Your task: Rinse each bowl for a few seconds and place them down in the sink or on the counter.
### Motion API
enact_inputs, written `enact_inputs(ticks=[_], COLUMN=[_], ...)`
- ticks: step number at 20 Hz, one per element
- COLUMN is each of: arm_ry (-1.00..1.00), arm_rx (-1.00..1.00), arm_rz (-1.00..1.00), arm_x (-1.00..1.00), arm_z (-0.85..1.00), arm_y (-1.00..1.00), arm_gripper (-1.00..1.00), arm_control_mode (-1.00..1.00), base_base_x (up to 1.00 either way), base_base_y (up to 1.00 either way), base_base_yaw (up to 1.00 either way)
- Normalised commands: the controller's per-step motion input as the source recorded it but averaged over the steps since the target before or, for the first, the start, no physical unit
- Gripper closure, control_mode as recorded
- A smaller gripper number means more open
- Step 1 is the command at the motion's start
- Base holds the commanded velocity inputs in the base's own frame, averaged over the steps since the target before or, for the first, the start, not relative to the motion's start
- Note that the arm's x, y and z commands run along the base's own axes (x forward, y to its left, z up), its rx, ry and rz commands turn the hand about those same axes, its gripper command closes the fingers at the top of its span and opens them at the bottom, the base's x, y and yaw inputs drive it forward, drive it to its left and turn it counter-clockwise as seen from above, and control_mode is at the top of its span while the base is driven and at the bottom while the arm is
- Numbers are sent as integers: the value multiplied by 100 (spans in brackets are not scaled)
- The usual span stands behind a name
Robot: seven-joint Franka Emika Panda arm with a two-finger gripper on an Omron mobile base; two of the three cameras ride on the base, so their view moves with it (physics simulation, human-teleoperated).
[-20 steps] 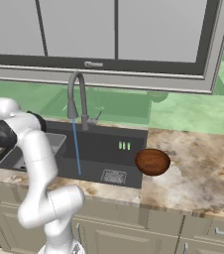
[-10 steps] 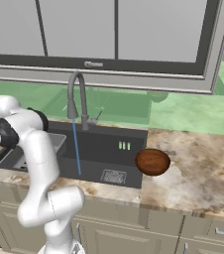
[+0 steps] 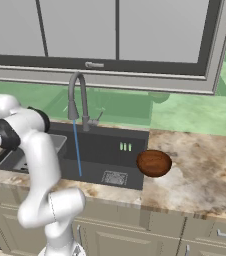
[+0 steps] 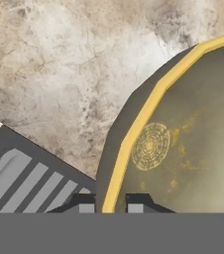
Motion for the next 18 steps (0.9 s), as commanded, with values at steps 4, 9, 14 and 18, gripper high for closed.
enact_inputs(ticks=[4,9,14,18], arm_ry=[0,0,0,0], arm_rx=[-1,0,0,0], arm_rz=[-14,-13,-12,-11], arm_x=[-11,-13,-17,-22], arm_z=[21,23,22,13], arm_y=[-20,-22,-23,-23], arm_gripper=[100,100,100,100], arm_control_mode=[-100,-100,-100,-100], base_base_x=[0,0,0,0], base_base_y=[0,0,0,0], base_base_yaw=[0,0,0,0])
